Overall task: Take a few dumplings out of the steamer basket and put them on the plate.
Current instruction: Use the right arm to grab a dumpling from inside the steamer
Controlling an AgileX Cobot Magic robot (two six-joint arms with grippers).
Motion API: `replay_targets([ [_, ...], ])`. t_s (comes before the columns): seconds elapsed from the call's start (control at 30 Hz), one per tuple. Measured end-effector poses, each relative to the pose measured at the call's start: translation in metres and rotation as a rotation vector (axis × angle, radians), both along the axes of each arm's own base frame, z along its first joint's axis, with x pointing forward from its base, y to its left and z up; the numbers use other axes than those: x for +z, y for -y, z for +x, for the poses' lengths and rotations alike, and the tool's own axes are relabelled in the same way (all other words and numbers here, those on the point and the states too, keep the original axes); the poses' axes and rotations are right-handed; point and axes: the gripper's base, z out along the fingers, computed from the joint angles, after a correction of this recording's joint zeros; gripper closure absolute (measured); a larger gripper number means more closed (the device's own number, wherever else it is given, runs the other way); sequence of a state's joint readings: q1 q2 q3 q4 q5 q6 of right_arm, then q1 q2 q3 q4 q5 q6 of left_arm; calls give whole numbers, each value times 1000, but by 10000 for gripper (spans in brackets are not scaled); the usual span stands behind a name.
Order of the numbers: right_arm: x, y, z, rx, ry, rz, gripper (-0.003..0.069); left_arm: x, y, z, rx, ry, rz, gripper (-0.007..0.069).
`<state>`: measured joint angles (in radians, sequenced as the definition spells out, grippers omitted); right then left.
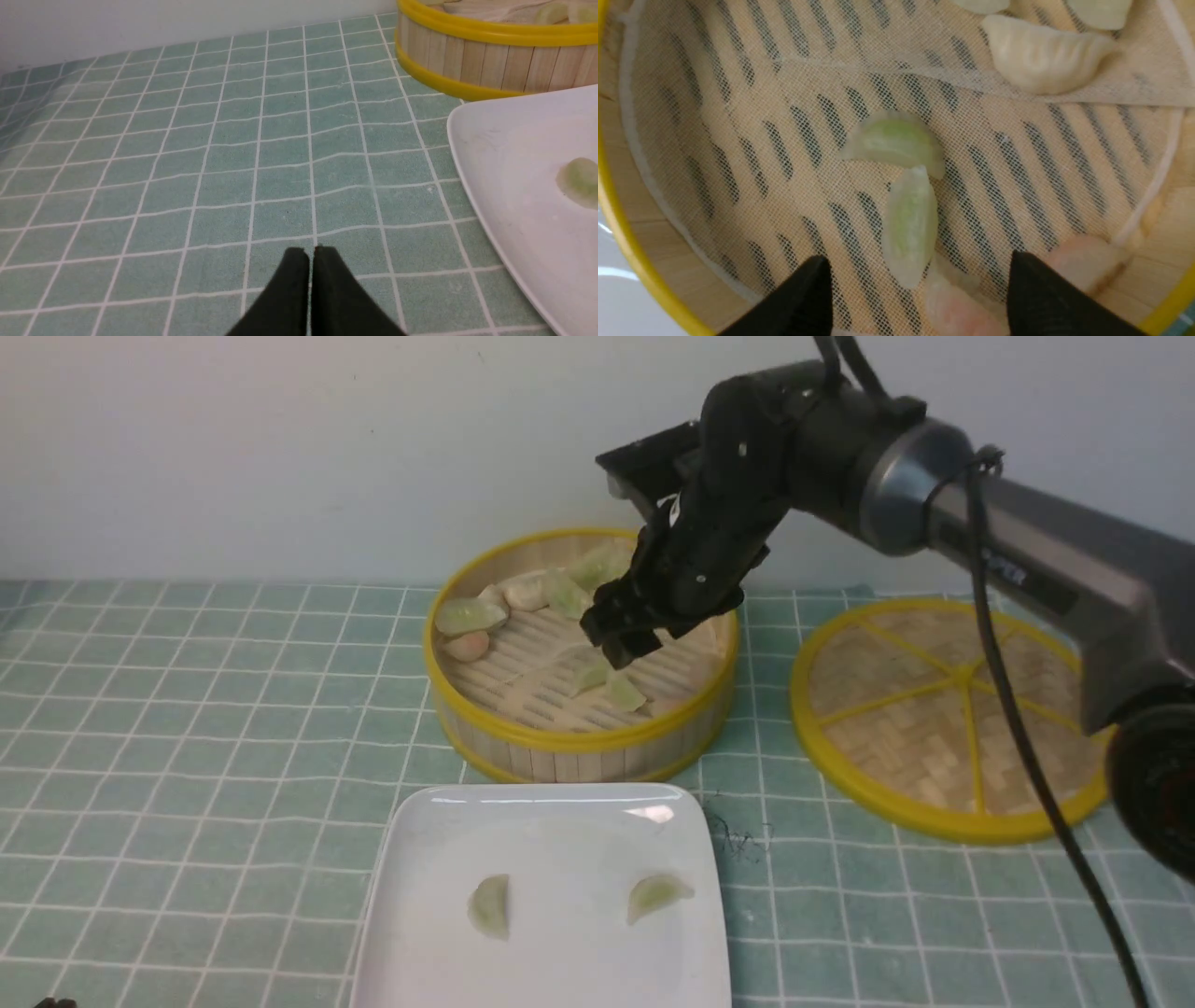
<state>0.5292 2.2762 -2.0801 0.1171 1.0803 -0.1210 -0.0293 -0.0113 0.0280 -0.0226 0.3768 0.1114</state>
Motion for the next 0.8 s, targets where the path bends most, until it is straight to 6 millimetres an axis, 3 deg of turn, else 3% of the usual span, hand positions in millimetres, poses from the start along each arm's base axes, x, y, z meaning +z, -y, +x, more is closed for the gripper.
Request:
replay_targets([
  [0.47,-58,-13,12,66,-16,-34,173,0,0,0,0,0,0,631],
  [0.57,-58,-13,13,69,2,-44,272,0,0,0,0,0,0,631],
  [0.67,-52,-13,14,66,0,-44,476,0,0,0,0,0,0,631],
  [0.77,-39,-14,14,60,0,-38,468,0,0,0,0,0,0,631],
  [0.8,-16,-13,12,59,13,-24,459,0,0,0,0,0,0,631],
])
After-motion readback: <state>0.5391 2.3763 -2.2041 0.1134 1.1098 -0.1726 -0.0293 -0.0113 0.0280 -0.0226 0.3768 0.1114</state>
